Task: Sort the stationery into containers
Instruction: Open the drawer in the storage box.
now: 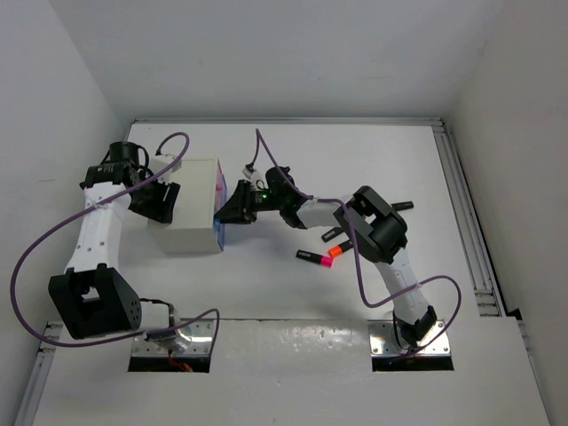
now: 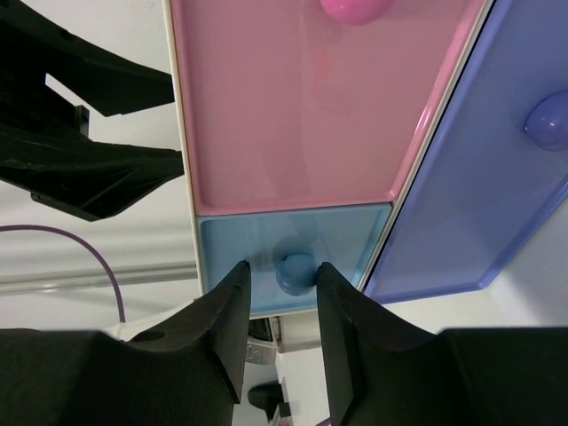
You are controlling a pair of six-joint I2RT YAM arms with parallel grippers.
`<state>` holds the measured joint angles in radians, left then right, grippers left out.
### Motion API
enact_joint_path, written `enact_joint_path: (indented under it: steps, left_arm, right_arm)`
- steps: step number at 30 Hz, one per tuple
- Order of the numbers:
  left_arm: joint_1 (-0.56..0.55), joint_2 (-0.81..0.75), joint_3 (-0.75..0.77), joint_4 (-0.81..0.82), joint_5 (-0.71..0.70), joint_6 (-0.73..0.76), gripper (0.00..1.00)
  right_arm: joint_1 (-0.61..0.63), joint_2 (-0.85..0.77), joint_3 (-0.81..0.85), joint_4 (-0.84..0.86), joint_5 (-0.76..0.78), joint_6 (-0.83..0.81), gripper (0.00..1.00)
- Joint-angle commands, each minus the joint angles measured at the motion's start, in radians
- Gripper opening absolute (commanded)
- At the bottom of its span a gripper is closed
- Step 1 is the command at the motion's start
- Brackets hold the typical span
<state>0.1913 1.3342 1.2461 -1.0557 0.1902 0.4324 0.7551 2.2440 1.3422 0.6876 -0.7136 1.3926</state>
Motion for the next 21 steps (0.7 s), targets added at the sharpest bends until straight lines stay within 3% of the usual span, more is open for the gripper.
enact_joint_path:
  steps: [1, 21]
  left_arm:
    - [0.013, 0.033, -0.039, 0.0, -0.018, -0.004, 0.64]
    - [0.013, 0.036, -0.033, 0.016, -0.023, 0.002, 0.64]
  right_arm:
    - [0.026, 0.0, -0.009, 0.13, -0.026, 0.051, 0.35]
    - [0.035, 0.02, -0.008, 0.141, -0.037, 0.052, 0.33]
